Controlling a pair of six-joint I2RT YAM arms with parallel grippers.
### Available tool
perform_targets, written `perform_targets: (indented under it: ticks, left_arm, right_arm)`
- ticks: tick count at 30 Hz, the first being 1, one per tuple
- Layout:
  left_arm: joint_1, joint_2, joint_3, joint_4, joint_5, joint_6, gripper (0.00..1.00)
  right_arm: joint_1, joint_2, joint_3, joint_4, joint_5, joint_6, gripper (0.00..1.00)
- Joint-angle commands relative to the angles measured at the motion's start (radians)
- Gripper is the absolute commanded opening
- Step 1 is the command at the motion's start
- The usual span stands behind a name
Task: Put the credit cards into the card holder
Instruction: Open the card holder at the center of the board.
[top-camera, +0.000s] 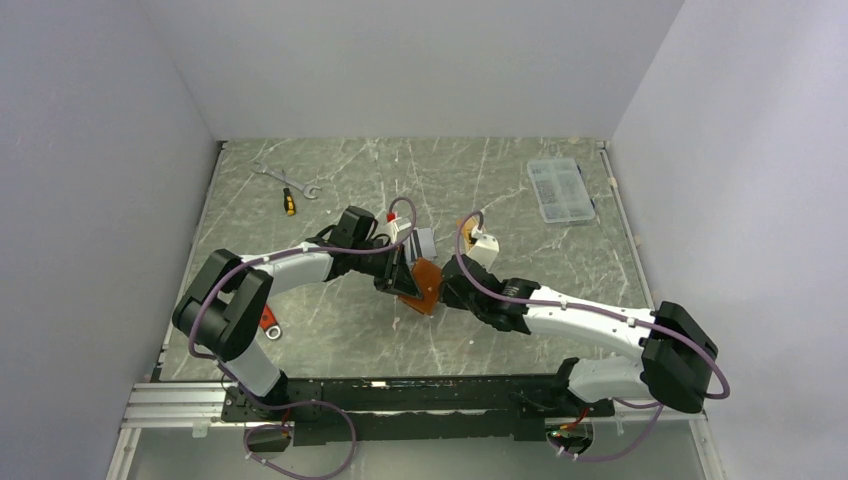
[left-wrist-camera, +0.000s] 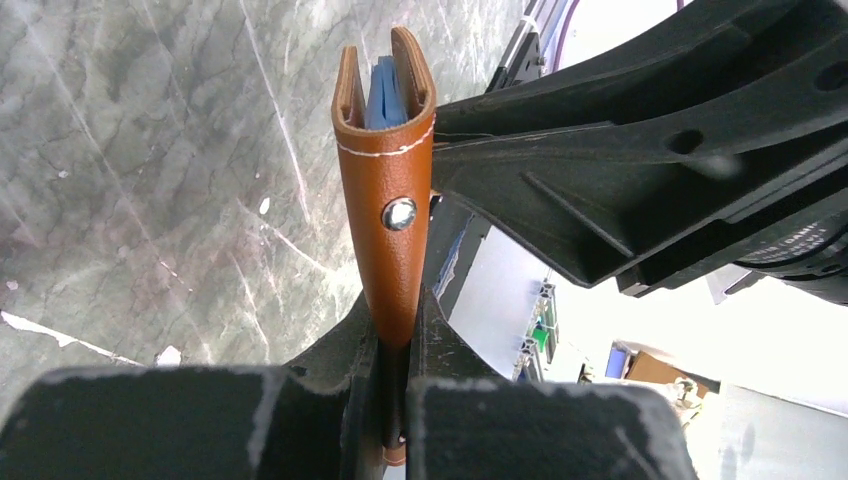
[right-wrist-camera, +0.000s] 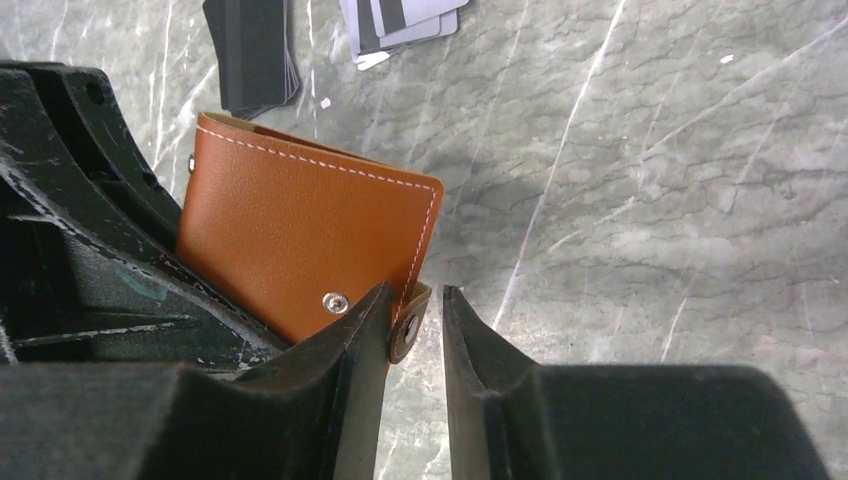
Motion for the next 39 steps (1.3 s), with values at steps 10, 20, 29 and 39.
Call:
perform_targets:
  ticks: [10, 20, 29, 39]
  left_arm:
    - [-0.007, -0.039, 0.000, 0.082, 0.046, -0.041, 0.03]
    - [-0.008, -0.051, 0.026, -0.106, -0.075, 0.128, 0.99]
    - [-0.024, -0.109, 0.097, -0.347, -0.314, 0.424, 0.99]
    - [0.186, -0.114, 0.188, -0.481, -0.356, 0.536, 0.99]
  right_arm:
    - [-0.003, 0.030, 0.000, -0.060, 0.018, 0.068, 0.00]
    - [-0.004, -0.102, -0.075, 0.006, -0.017, -0.039, 0.00]
    - [-0.001, -0.065, -0.138, 0.016, -0.158, -0.064, 0.00]
    - [-0.088, -0.159, -0.094, -0.111, -0.103, -0.145, 0.40]
